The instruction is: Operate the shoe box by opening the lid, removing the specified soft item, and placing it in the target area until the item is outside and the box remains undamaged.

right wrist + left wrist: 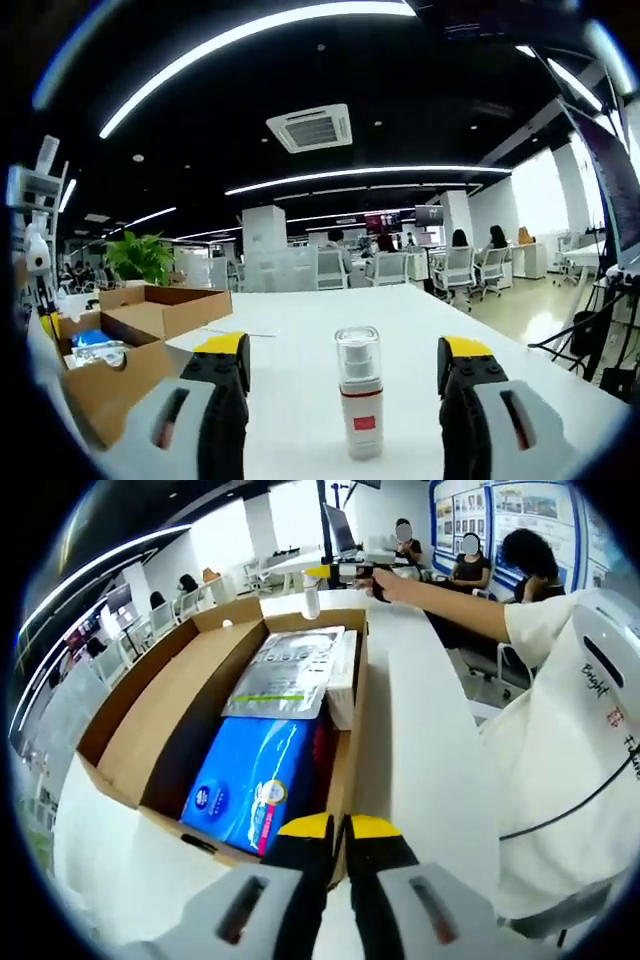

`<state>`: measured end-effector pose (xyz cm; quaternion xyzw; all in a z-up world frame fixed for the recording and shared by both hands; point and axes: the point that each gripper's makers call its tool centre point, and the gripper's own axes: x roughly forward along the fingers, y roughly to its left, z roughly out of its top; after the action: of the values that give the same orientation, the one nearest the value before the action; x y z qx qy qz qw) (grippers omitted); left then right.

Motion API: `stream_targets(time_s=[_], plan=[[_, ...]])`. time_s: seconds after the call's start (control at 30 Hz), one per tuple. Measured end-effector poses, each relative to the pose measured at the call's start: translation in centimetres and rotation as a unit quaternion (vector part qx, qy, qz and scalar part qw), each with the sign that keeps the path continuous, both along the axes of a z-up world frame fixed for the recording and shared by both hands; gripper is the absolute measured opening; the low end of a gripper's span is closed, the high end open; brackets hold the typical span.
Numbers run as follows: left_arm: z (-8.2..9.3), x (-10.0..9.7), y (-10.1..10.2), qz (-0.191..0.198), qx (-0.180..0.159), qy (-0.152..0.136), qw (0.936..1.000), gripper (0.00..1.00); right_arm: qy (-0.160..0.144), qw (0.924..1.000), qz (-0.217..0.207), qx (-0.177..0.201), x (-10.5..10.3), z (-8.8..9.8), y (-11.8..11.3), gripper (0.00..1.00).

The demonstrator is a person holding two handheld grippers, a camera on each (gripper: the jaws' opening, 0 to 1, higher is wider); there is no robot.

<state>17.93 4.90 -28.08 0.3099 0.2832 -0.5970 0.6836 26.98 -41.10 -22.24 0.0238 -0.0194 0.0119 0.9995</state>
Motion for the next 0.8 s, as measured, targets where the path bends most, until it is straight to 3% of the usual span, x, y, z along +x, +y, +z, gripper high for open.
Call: stream_targets(time_s=[0.13, 0.23, 0.3, 0.4, 0.43, 0.47, 0.6, 0.7, 0.8], plan=[[0.0, 0.0, 0.0, 0.0, -0.002, 0.0, 1.0, 0.04, -0.005, 1.0, -0.004, -0.006, -0.4, 0.5, 0.4, 0.91], [0.0, 0.1, 0.0, 0.009, -0.001, 0.002, 1.0, 0.05, -0.017, 0.9997, -0.013, -0.016, -0.8, 1.4, 0.6, 0.9], [0.0, 0.1, 0.0, 0.012, 0.0, 0.004, 0.9999, 0.05, -0.022, 0.9994, -0.022, -0.018, -1.0, 1.8, 0.2, 0.87], [0.0, 0.1, 0.0, 0.013, 0.002, 0.005, 0.9999, 0.05, -0.028, 0.9983, -0.046, -0.021, -1.4, 2.4, -0.5, 0.73], [0.0, 0.1, 0.0, 0.012, 0.001, 0.006, 0.9999, 0.05, -0.052, 0.9962, -0.063, -0.031, -2.2, 4.1, -0.7, 0.7], [0.0, 0.1, 0.0, 0.01, -0.001, 0.004, 0.9999, 0.04, -0.051, 0.9961, -0.065, -0.032, -2.2, 4.3, -0.7, 0.7], [0.0, 0.0, 0.0, 0.005, -0.002, -0.002, 1.0, 0.04, -0.064, 0.995, -0.054, -0.054, -2.7, 6.0, 0.0, 0.59], [0.0, 0.0, 0.0, 0.011, -0.002, -0.002, 0.9999, 0.05, -0.071, 0.9965, -0.02, -0.039, -2.8, 7.1, 1.5, 0.59], [0.0, 0.1, 0.0, 0.015, 0.0, 0.0, 0.9999, 0.05, -0.07, 0.9963, 0.003, -0.05, -2.8, 7.8, 3.0, 0.6]])
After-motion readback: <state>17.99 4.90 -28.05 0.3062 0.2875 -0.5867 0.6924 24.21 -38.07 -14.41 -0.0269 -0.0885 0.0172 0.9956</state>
